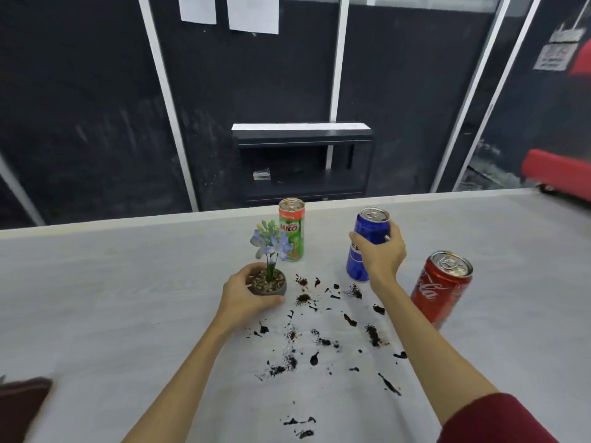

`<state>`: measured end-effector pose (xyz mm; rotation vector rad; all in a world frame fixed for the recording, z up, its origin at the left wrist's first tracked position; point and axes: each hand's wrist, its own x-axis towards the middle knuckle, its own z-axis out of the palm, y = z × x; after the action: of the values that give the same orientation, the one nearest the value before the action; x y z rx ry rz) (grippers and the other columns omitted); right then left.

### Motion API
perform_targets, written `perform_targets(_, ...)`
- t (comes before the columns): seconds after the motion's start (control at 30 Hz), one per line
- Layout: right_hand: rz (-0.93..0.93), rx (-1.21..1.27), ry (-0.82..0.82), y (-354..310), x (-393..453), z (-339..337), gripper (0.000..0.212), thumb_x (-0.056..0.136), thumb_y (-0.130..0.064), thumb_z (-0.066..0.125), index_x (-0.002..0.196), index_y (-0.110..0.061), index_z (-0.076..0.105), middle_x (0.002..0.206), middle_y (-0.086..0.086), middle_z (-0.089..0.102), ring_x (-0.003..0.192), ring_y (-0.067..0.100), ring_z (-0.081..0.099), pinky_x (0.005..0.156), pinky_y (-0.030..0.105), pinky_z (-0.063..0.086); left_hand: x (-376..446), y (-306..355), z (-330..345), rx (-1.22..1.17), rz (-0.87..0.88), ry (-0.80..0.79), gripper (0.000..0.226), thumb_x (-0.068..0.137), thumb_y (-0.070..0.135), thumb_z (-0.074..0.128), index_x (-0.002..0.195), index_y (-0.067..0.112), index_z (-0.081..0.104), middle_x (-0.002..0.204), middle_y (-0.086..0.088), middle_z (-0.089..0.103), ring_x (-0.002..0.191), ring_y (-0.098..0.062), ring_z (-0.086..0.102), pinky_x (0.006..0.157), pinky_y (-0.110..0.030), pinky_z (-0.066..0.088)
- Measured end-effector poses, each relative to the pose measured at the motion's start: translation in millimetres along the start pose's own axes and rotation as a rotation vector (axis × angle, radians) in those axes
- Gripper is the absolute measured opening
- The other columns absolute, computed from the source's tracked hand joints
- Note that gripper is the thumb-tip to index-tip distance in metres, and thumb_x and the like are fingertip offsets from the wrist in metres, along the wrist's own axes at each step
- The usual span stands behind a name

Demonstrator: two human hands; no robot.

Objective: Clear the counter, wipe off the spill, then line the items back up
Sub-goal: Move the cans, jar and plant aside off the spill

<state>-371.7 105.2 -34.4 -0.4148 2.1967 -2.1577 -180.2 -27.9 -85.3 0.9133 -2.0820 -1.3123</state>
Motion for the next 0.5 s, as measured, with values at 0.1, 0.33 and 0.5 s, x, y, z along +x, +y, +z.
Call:
perform_targets(0.1,-0.009,-0.016,0.027,-1.7,0.1,-0.1,0.065,0.067,-0.008,0.078,0.126,-0.01,0.049,0.124,0.009,0.059,0.103,0.013,0.051,0.081,0.028,0.045,1.5,-0.1,1.3,-0.032,-0.018,0.048,0.061,0.052,0.018,0.089,0.103,0.03,0.055,0.105,-0.001,0.063,0.103,-0.017,0.059,0.084,-0.023,0.046)
perform_targets(0.33,-0.134,-0.014,-0.018,-28.5,-25.0,13.3,0.059,0.065,-0.009,0.08,0.118,-0.013,0.054,0.105,-0.002,0.059,0.095,0.013,0.054,0.077,0.028,0.047,-1.3,20.6,-32.9,-0.102,0.027,0.106,0.062,0.051,0.015,0.09,0.101,0.03,0.057,0.104,-0.002,0.065,0.101,-0.017,0.061,0.087,-0.025,0.049)
perform_targets(0.5,-0.255,-0.01,-0.234,-73.1,-59.4,47.7,0.056,0.066,-0.01,0.08,0.117,-0.013,0.055,0.101,-0.006,0.058,0.091,0.011,0.055,0.068,0.017,0.045,-18.4,17.1,-95.4,-0.125,0.008,0.213,0.061,0.052,0.015,0.089,0.103,0.027,0.057,0.102,0.0,0.065,0.098,-0.016,0.062,0.077,-0.017,0.049)
